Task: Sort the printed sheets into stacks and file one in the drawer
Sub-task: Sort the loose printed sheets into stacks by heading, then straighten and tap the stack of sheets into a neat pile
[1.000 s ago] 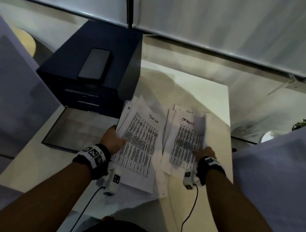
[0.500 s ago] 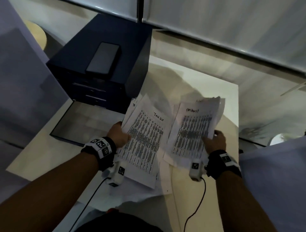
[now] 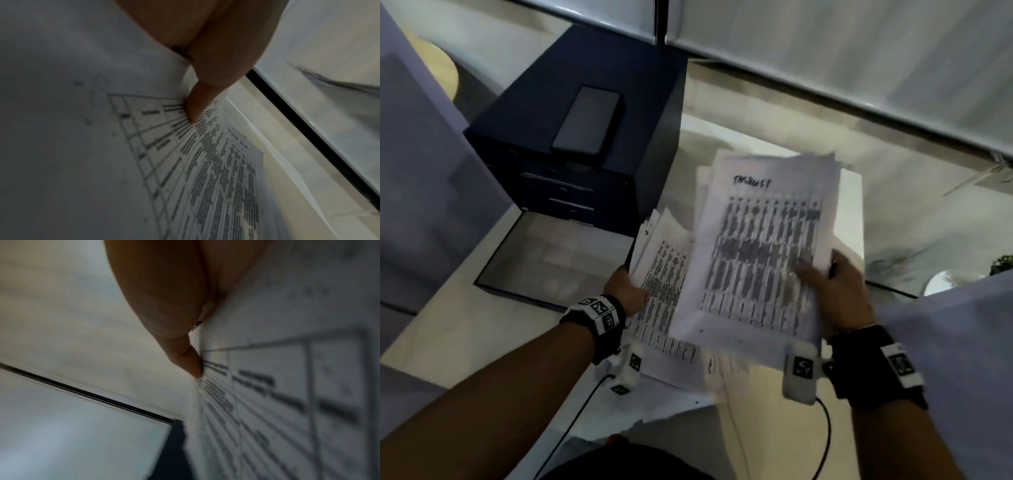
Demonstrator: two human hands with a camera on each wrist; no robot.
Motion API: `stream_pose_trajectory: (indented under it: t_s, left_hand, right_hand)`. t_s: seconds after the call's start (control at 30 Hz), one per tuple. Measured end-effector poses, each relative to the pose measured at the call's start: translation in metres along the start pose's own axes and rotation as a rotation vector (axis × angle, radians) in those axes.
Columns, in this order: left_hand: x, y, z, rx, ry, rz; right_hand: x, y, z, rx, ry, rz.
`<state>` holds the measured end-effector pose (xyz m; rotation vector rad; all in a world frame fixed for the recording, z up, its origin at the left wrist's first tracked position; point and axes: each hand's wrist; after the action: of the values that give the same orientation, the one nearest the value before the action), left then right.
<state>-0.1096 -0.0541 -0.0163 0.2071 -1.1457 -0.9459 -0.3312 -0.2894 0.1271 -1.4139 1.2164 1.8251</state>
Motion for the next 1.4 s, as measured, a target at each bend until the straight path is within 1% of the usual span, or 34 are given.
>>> stream_pose_trajectory:
  t_s: [0.1, 0.2, 0.23, 0.27, 0.3, 0.47, 0.5, 0.6, 0.63, 0.7, 0.73, 0.8, 0.83, 0.93, 1.0, 1.07, 1.13, 1.17, 1.23, 1.3, 1.37, 1.4]
  left_hand:
    - [0.000, 0.004, 0.001, 0.035, 0.002, -0.022]
    - [-0.001, 0.004, 0.001, 0.018, -0.002, -0.042]
    - [-0.002, 0.004, 0.002, 0.008, -0.008, -0.038]
    - [-0.002, 0.003, 0.002, 0.005, -0.007, -0.030]
    - [-0.004, 0.003, 0.002, 0.008, -0.005, -0.022]
    - [-0.007, 0.003, 0.003, -0.011, 0.007, -0.036]
    - [-0.007, 0.003, 0.003, -0.016, 0.016, -0.043]
    - [-0.005, 0.002, 0.003, -0.019, 0.039, -0.060]
    - [-0.004, 0.000, 0.002, -0.017, 0.048, -0.054]
    - [-0.004, -0.002, 0.001, -0.018, 0.070, -0.003]
    - [-0.004, -0.003, 0.001, -0.021, 0.084, 0.034]
    - [-0.004, -0.005, 0.001, -0.031, 0.111, 0.070]
    - [-0.004, -0.007, 0.001, -0.040, 0.114, 0.052]
    - [-0.005, -0.010, 0.006, -0.054, 0.053, -0.030]
    - [-0.005, -0.009, 0.010, -0.035, 0.005, -0.068]
    - [-0.002, -0.004, 0.014, -0.005, -0.052, -0.039]
    - [0.005, 0.006, 0.018, -0.014, -0.133, 0.076]
    - [0.012, 0.014, 0.021, -0.032, -0.169, 0.152]
    - [0.030, 0.032, 0.034, -0.101, -0.223, 0.333]
    - [0.048, 0.049, 0.047, -0.209, -0.265, 0.513]
    - [0.065, 0.060, 0.056, -0.300, -0.309, 0.634]
    - [0.073, 0.064, 0.058, -0.307, -0.326, 0.675]
  right_hand:
    - [0.065, -0.032, 0.016, -0.088, -0.214, 0.030]
    - [0.111, -0.061, 0.033, -0.142, -0.464, 0.094]
    - [0.122, -0.068, 0.035, -0.136, -0.546, 0.066]
    - [0.128, -0.074, 0.037, -0.120, -0.597, 0.053]
    - [0.133, -0.078, 0.036, -0.093, -0.619, 0.088]
    - [0.131, -0.076, 0.023, 0.055, -0.568, 0.324]
    - [0.130, -0.074, 0.023, 0.050, -0.544, 0.406]
    - [0.127, -0.076, 0.023, -0.137, -0.485, 0.652]
    - [0.125, -0.077, 0.023, -0.149, -0.479, 0.675]
    - [0.121, -0.084, 0.025, -0.096, -0.449, 0.671]
    - [0.119, -0.089, 0.026, -0.118, -0.426, 0.682]
    - [0.115, -0.098, 0.031, -0.254, -0.359, 0.695]
    - [0.114, -0.100, 0.033, -0.270, -0.325, 0.720]
    - [0.109, -0.105, 0.035, -0.218, -0.286, 0.764]
    - [0.108, -0.111, 0.038, -0.287, -0.276, 0.706]
    - [0.108, -0.112, 0.041, -0.335, -0.265, 0.671]
    - [0.115, -0.105, 0.040, -0.334, -0.280, 0.669]
    - [0.119, -0.099, 0.038, -0.320, -0.302, 0.630]
    - [0.118, -0.086, 0.034, -0.258, -0.357, 0.381]
    - [0.104, -0.073, 0.028, -0.206, -0.370, 0.027]
    - [0.078, -0.060, 0.021, -0.199, -0.302, -0.175]
    - [0.063, -0.054, 0.018, -0.179, -0.261, -0.209]
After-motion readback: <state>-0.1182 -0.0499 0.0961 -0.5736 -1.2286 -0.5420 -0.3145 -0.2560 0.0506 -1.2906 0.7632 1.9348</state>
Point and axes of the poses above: each hand's wrist, its own z-axis away from the middle knuckle, its own y-axis out of the back of the hand, x = y × z, and after that the axes turned 7 degrees about x, right-handed
